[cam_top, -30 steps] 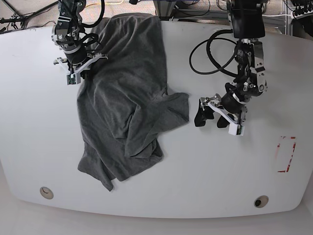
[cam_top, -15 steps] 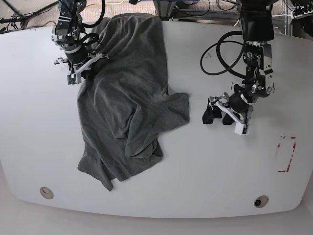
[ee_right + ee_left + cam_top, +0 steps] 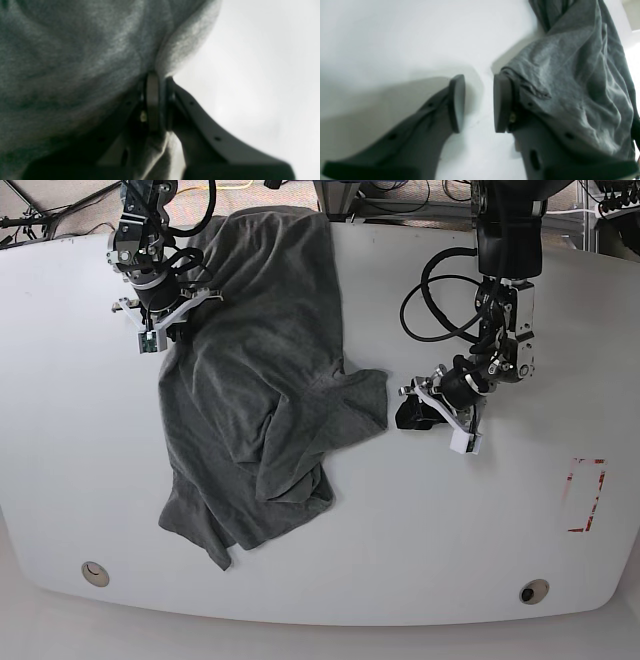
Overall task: Fold the T-shirt properly
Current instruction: 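Adjust the left gripper and close it on the sleeve fabric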
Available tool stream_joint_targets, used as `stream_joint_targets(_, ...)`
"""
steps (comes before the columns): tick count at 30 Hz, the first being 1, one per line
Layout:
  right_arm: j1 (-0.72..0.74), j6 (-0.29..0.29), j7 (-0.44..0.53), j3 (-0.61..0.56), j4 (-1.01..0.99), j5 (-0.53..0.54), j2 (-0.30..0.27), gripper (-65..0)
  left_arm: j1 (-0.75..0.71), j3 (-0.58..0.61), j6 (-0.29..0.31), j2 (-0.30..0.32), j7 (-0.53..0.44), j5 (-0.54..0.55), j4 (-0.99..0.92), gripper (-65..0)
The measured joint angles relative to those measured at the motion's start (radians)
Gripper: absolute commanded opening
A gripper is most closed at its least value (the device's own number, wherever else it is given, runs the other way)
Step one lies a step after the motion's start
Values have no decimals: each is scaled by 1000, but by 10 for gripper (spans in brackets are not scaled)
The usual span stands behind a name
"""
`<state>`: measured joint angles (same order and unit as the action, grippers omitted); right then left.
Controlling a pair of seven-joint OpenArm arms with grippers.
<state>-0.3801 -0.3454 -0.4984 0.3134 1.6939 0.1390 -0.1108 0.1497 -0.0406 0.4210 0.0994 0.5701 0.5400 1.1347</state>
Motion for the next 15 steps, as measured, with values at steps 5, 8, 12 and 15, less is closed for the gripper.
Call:
stream_joint_targets(5,0,-5,0,2,0,0,0,-645,2,-13,0,-13,-14,0,-23,-620)
stream_joint_targets(8,0,-4,0,2,0,0,1,-645,2,-14,1,-23,-18,4,-31,-630)
stream_joint_targets(12,2,-4,1,2,1,0,0,-645,4,-16,0,-30,-18,4,-31,-606)
stream_joint_targets(15,0,-3,1,0,5,0,1,-644,3,-8,4,-31,-17,9,-24,-464)
